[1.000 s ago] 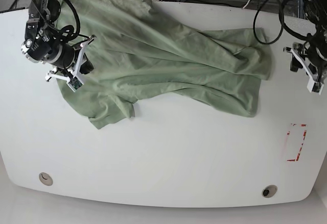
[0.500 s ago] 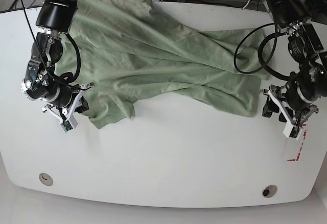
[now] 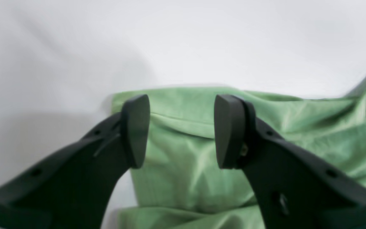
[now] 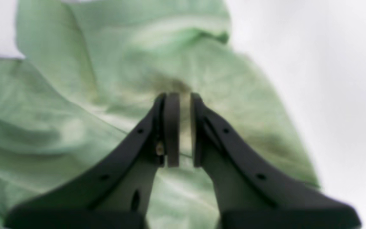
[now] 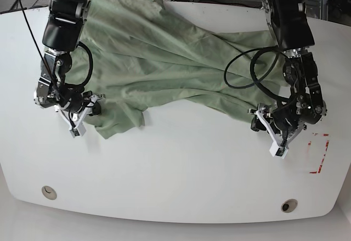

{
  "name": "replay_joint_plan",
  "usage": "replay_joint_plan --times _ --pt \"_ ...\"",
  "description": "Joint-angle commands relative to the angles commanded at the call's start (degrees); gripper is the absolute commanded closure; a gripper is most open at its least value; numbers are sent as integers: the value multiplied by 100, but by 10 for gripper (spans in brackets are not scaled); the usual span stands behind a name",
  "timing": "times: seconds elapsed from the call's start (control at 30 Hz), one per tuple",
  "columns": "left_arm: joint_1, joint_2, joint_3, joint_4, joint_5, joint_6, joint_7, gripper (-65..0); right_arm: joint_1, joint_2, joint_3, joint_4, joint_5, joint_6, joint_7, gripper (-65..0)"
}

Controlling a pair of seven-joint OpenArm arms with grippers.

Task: Layout the t-shirt on the table in an organized manner, then fold the t-shirt properly
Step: 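Release the shirt and move both grippers out over the shirt body, then grasp the shirt edges with both grippers and drag them apart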

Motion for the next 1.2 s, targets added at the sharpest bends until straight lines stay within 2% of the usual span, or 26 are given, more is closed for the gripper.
replay_joint_plan --times 0.2,0.4,0.67,0.9,1.03,1.2 --pt "0 -35 18 -185 0 -9 -53 -299 264 176 0 -888 -62 0 695 -57" --pt "9 -44 18 -185 0 -18 -53 -299 721 273 9 -1635 -695 0 1582 -57" --pt "18 -44 18 -193 0 -18 -97 -299 1064 264 9 -1925 -1011 0 2163 -57" --pt "18 -35 18 -193 9 9 -97 -299 1354 237 9 -1908 -993 0 2066 -57" --pt "18 -35 18 -422 9 18 -123 -299 1407 237 9 -1600 -967 0 1662 -57" --pt "18 -141 9 -1002 9 18 -484 -299 1073 220 18 -308 -958 0 844 -57"
